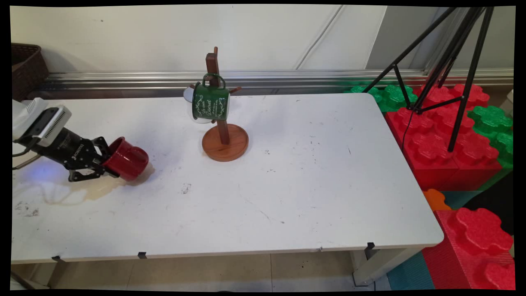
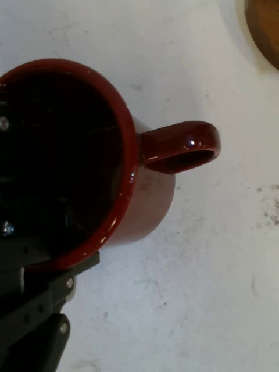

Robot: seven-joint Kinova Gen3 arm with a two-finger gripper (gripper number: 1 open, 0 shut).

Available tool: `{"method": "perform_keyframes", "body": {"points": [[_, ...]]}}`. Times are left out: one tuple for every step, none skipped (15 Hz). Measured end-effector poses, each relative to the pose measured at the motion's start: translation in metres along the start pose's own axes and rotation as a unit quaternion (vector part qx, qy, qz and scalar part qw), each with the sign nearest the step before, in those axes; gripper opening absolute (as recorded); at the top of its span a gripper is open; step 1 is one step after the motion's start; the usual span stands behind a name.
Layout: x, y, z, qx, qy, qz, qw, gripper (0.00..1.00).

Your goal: Place the picked object on the table

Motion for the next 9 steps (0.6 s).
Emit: {"method": "perform_keyframes", "body": {"points": [[0.0012,0.0008,0.0013,-0.001,-0.001,0.002,1.0000,0.00],[0.0021,0.0013,0.0023,-0.002,-0.001,0.003,1.0000,0.00],[0.0031,0.0019,0.0034,-0.003,-0.002,0.005,1.0000,0.00],[0.0038,0.0024,0.0044,-0.004,-0.003,0.007,1.0000,1.00],[0.0045,0.0029,0.0054,-0.005,-0.004,0.009,0.9999,1.00],[0.0055,0.0032,0.0066,-0.006,-0.004,0.011,0.9999,1.00],[0.0062,0.0037,0.0072,-0.007,-0.004,0.012,0.9999,1.00],[0.0074,0.0038,0.0081,-0.007,-0.004,0.013,0.9999,1.00],[0.0088,0.0036,0.0090,-0.007,-0.003,0.014,0.9999,1.00]]}}
